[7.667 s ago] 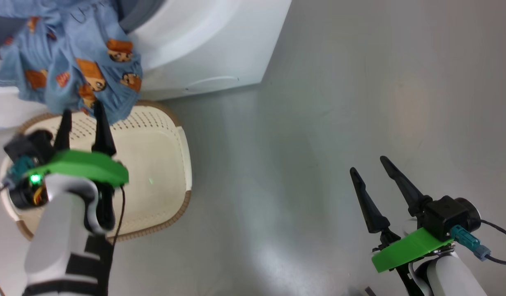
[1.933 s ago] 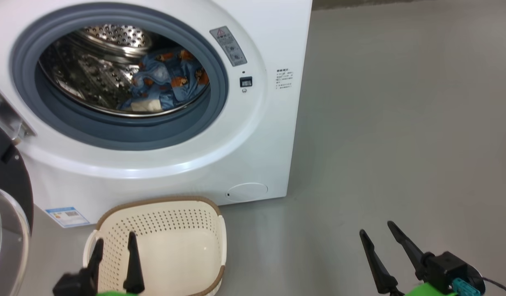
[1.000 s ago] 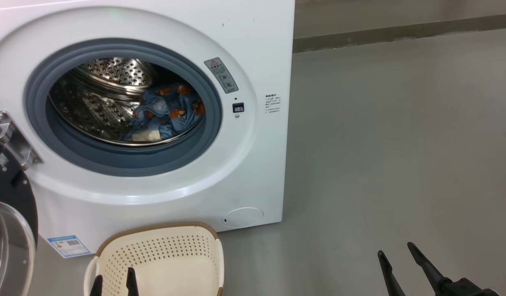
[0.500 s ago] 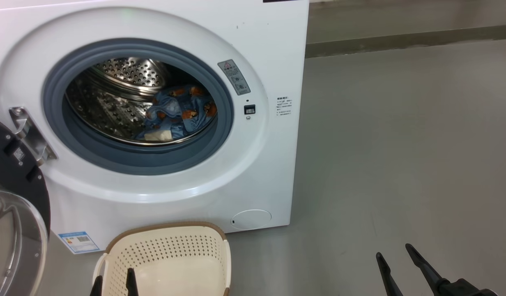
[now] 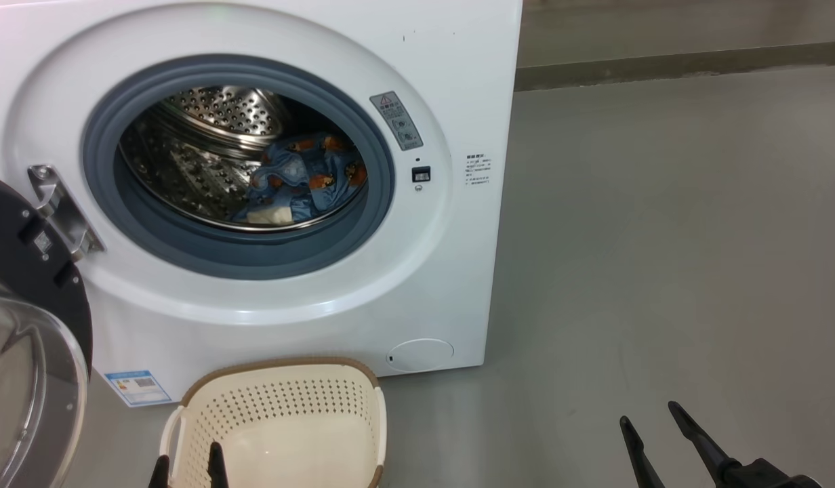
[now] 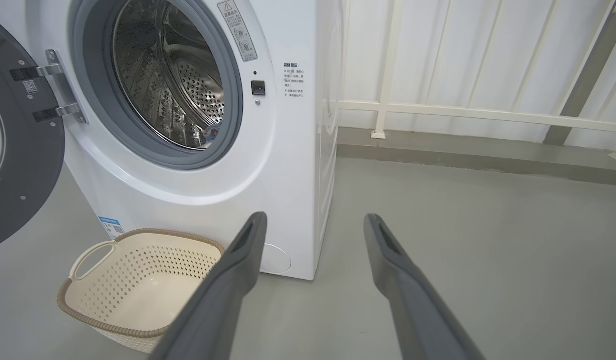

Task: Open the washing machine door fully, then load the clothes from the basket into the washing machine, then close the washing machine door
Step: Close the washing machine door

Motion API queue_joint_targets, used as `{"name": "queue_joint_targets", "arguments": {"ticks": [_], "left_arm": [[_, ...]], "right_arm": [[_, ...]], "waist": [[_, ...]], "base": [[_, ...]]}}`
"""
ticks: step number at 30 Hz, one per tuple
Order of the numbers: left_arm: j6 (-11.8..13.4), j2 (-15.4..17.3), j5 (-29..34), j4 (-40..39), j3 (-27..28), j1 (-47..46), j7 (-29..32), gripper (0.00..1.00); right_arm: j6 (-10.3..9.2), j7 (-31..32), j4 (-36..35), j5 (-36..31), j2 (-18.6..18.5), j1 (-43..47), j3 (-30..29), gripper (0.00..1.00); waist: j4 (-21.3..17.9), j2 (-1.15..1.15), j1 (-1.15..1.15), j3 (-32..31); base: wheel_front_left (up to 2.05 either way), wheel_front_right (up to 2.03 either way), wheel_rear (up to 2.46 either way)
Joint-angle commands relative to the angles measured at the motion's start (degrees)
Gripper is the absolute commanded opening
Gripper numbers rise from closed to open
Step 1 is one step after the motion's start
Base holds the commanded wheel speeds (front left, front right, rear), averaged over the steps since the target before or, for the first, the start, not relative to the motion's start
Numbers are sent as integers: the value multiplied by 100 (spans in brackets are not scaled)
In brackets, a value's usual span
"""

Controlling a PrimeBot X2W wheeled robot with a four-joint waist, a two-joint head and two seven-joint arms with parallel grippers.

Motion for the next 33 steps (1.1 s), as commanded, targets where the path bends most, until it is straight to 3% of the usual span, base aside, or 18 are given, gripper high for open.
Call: {"name": "queue_joint_targets", "arguments": {"ticks": [1, 13, 24, 33], "left_arm": [[51, 52, -18, -116, 182, -137, -37, 100], [66, 52, 57, -172, 195, -137, -37, 100], [32, 52, 72, -143, 214, -156, -37, 100], [38, 52, 309, -199, 185, -243, -37, 100]], "right_arm": [[9, -27, -120, -7, -105, -216, 160, 100], [9, -27, -99, 21, -103, -258, 216, 100], [9, -27, -105, 19, -79, -257, 202, 100], [9, -27, -124, 21, -108, -371, 232, 100]], "waist": [[4, 0, 0, 7], [-1, 0, 0, 27], [3, 0, 0, 48], [539, 0, 0, 75]], "base": [[-124, 124, 0], [-136, 136, 0], [-20, 20, 0], [0, 0, 0]]}}
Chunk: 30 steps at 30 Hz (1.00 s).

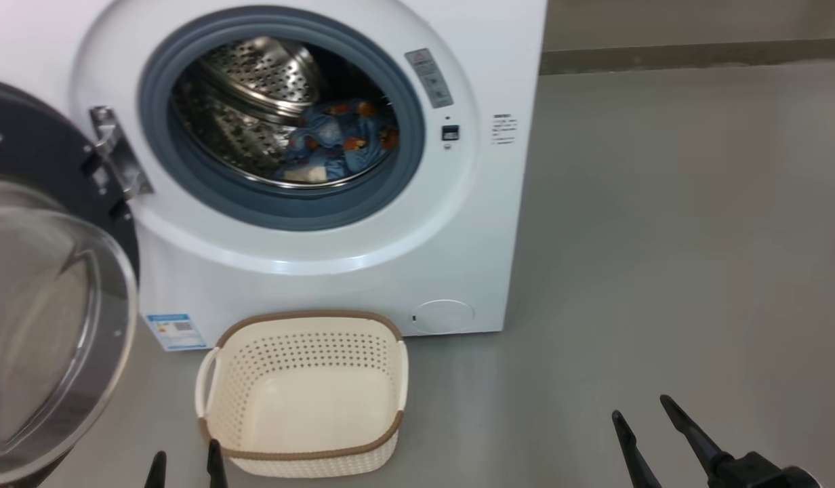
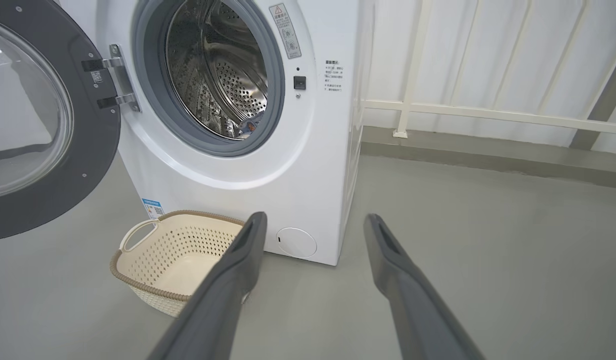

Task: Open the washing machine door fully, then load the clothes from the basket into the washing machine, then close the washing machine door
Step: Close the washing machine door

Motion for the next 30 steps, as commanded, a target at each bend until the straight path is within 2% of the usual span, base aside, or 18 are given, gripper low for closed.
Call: {"name": "queue_joint_targets", "arguments": {"ticks": [1, 12, 25, 30], "left_arm": [[1, 52, 90, -181, 191, -231, -37, 100], [56, 52, 110, -351, 187, -240, -37, 100], [36, 52, 149, -295, 243, -293, -37, 100], [64, 52, 116, -346, 340, -317, -37, 100]], "right_arm": [[9, -27, -148, 18, -116, -322, 155, 100], [9, -27, -123, 30, -273, -695, 410, 100], [9, -27, -55, 85, -334, -946, 664, 100], [9, -27, 31, 108, -342, -1135, 837, 100]], "waist": [[311, 0, 0, 19], [1441, 0, 0, 27], [2369, 0, 0, 2], [2494, 0, 0, 65]], "base": [[0, 0, 0], [0, 0, 0], [0, 0, 0], [0, 0, 0]]}}
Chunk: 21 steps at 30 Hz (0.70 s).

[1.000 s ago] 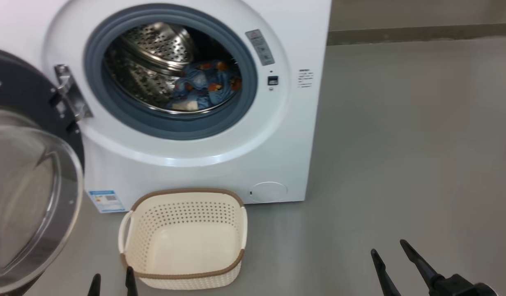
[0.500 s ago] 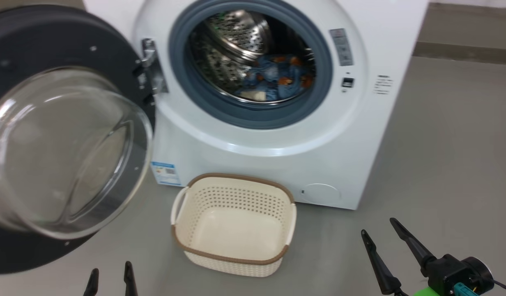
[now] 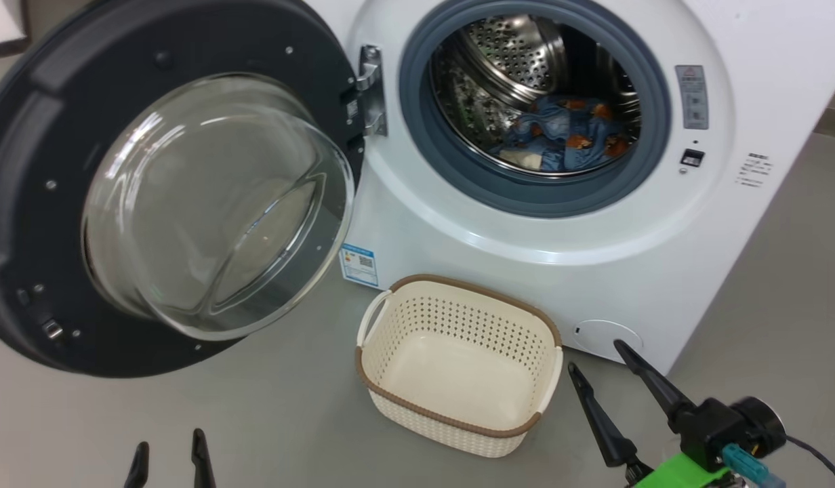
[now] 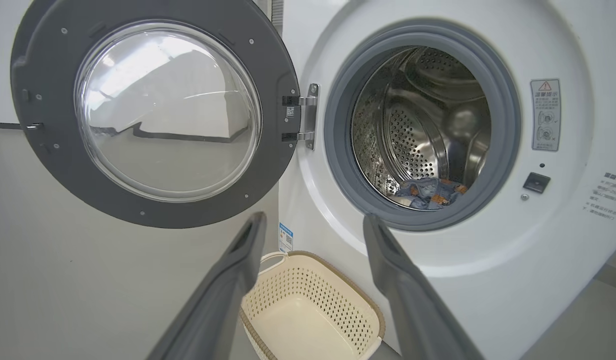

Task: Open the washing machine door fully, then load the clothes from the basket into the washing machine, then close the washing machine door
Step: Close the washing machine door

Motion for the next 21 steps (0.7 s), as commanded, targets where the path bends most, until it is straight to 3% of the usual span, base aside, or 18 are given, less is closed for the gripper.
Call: {"name": "queue_joint_targets", "arguments": {"ticks": [1, 17, 18, 20, 21], "left_arm": [[64, 49, -5, -193, 224, -299, -37, 100], [290, 49, -253, -466, 460, -191, -37, 100], [283, 49, -249, -442, 522, -196, -37, 84], [239, 49, -335, -377, 680, -231, -37, 0], [211, 49, -391, -345, 789, -265, -37, 0]], "right_arm": [[9, -27, -86, 73, -83, -319, 174, 100], [9, -27, 106, 188, -115, -719, 467, 100], [9, -27, 104, 187, -110, -718, 471, 100], [9, -27, 98, 190, -99, -711, 476, 100], [9, -27, 94, 192, -94, -703, 475, 100]], "waist": [[143, 0, 0, 62], [272, 0, 0, 268], [273, 0, 0, 270], [274, 0, 0, 272], [275, 0, 0, 274]], "base": [[0, 0, 0], [0, 0, 0], [0, 0, 0], [0, 0, 0], [0, 0, 0]]}}
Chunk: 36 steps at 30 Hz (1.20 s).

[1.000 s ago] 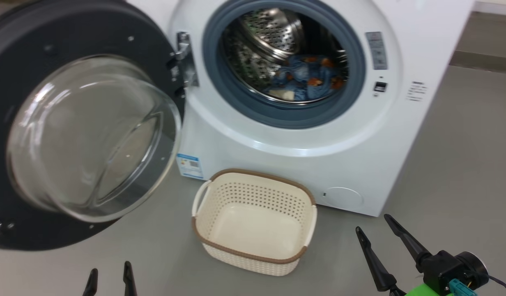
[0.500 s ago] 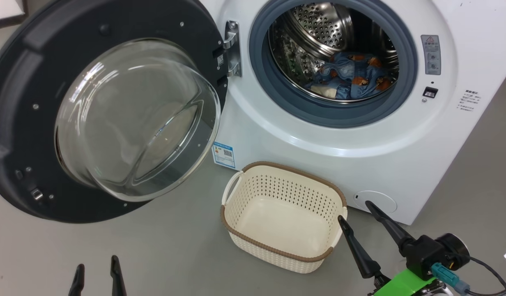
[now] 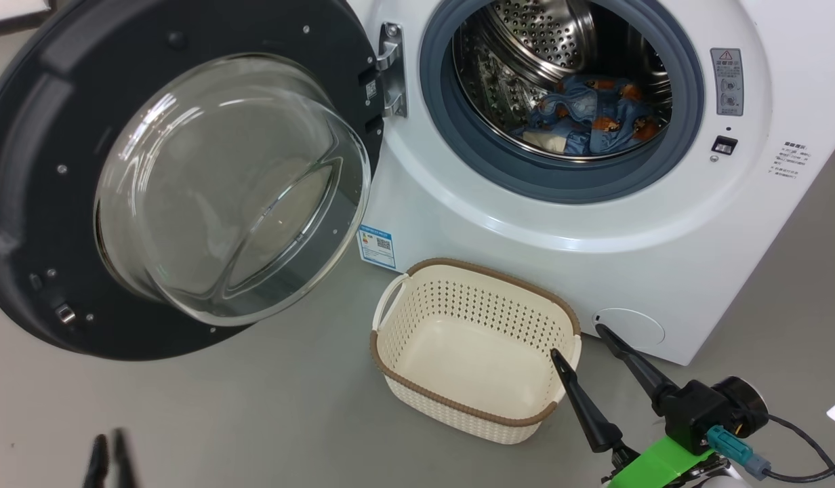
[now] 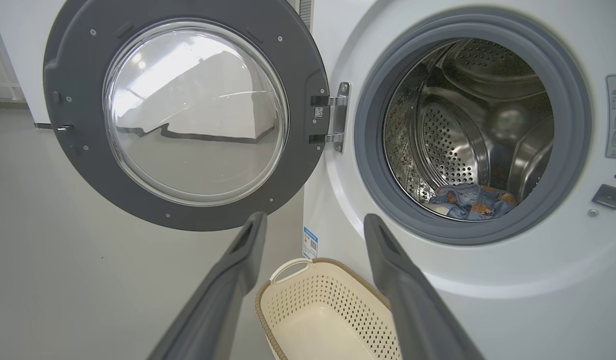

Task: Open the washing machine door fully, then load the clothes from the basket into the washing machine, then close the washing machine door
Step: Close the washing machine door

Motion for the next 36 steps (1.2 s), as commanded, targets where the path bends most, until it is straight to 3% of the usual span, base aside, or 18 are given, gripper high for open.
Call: {"name": "queue_joint_targets", "arguments": {"ticks": [1, 5, 10, 14, 18, 23, 28, 36], "left_arm": [[-49, 53, -110, -49, 441, -296, -37, 0], [-176, 62, -454, 142, 1200, -619, -37, 0], [-488, 249, -1494, 731, 2208, -1478, -28, 0], [-572, 916, -2046, 1452, 2700, -2291, 258, 0], [-475, 1586, -2392, 2221, 2971, -3113, 702, 0], [-392, 2141, -3113, 3136, 3306, -4316, 1327, 0], [-339, 2805, -3545, 3986, 3636, -5059, 1704, 0], [-508, 3226, -4344, 4695, 4161, -5845, 2195, 0]], "right_arm": [[9, -27, -135, 45, -26, -201, 127, 100], [9, -27, -142, 53, 7, -162, 95, 100], [9, -27, -157, 40, 62, -109, 84, 100], [9, -27, -166, 53, 99, -79, 99, 100], [9, -27, -224, 48, 159, -7, 40, 100], [9, -27, -277, 23, 183, 157, -20, 100], [9, -27, -313, -5, 151, 187, 29, 100], [9, -27, -273, 55, -11, 247, 137, 100]], "waist": [[1, 0, 0, 3], [-5, 0, 0, 3], [-9, 0, 0, 17], [-34, 0, 0, 8], [-60, 0, 0, -11], [-96, 0, 0, -61], [-426, 0, 0, 1], [-973, 0, 0, 133]], "base": [[0, 0, 0], [0, 0, 0], [0, 0, 0], [0, 0, 0], [0, 0, 0], [0, 0, 0], [0, 0, 0], [0, 0, 0]]}}
